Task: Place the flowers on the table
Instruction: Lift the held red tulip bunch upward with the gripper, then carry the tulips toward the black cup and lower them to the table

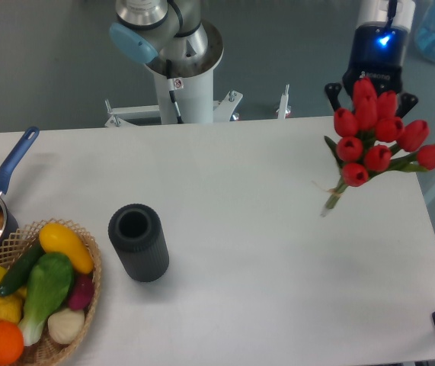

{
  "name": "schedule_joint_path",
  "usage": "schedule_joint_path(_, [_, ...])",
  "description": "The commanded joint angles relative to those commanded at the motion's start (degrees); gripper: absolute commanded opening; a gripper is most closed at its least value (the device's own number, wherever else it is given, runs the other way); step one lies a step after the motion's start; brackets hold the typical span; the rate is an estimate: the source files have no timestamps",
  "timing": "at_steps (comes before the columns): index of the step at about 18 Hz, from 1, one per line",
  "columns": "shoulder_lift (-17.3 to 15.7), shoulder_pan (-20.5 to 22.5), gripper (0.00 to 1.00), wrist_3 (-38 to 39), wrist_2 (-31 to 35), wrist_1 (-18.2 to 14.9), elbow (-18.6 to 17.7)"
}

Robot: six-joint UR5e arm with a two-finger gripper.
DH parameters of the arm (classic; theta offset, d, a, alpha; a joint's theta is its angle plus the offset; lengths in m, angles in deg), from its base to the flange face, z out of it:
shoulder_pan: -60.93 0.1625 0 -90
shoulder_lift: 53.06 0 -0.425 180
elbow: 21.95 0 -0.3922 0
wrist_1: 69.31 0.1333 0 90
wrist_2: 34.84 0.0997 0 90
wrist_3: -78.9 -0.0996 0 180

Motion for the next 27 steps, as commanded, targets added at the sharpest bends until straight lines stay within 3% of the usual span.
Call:
schedule_joint_path(3, [-1.1, -1.6, 0.22, 0.0, 10.4, -1.3, -0.9])
schedule_joint_path(8, [1.8, -9.6, 0.22, -3.9, 31.6, -5.1, -0.8])
schedule_joint_path(10, [3.7, -13.3, 0.22, -3.7, 33.6, -5.7, -0.8])
schedule_joint_path(14, [6.6, -15.2, 0.22, -3.6, 38.1, -7.0, -0.4])
schedule_joint_path(20, [14.3, -22.5, 0.22, -4.6, 49.1, -6.8, 0.8])
schedule_joint_path(27, [19.4, -24.4, 0.22, -4.7, 49.2, -6.8, 2.3])
